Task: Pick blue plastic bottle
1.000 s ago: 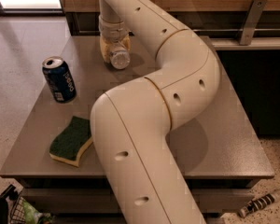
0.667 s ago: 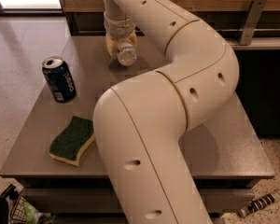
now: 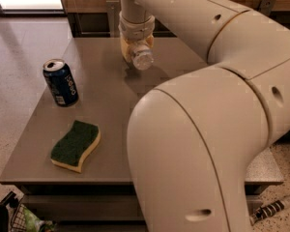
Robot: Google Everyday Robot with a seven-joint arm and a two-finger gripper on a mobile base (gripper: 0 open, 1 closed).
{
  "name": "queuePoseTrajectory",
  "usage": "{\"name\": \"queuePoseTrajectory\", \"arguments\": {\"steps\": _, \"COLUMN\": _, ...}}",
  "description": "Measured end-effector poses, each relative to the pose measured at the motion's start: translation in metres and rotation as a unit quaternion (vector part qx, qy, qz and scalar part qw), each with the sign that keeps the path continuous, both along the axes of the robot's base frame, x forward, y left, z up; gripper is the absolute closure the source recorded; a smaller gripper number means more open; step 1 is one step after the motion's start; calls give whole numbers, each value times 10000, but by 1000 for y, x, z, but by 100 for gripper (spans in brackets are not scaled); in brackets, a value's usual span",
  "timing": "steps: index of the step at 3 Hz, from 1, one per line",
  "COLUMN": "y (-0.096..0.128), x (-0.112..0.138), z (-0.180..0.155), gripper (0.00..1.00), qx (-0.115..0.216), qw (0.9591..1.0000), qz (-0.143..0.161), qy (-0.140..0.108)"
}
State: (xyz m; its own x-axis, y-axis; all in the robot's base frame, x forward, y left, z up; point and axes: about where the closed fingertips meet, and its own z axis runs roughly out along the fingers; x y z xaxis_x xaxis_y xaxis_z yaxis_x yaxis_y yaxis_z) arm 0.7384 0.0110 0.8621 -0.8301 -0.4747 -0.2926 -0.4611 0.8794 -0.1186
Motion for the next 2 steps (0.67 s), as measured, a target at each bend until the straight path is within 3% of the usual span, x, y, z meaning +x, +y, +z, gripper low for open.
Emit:
{"name": "queuePoseTrajectory", "arguments": {"steps": 1, "y": -14, "x": -7, "z": 8, "gripper": 100, "qx": 193, "qw": 9991, "qz": 157, "qy": -332}}
{"name": "queuePoseTrajectory", "arguments": {"steps": 2, "y": -26, "x": -11, "z": 15, "gripper": 100, "qx": 439, "qw": 9952, "qz": 454, "qy": -752}}
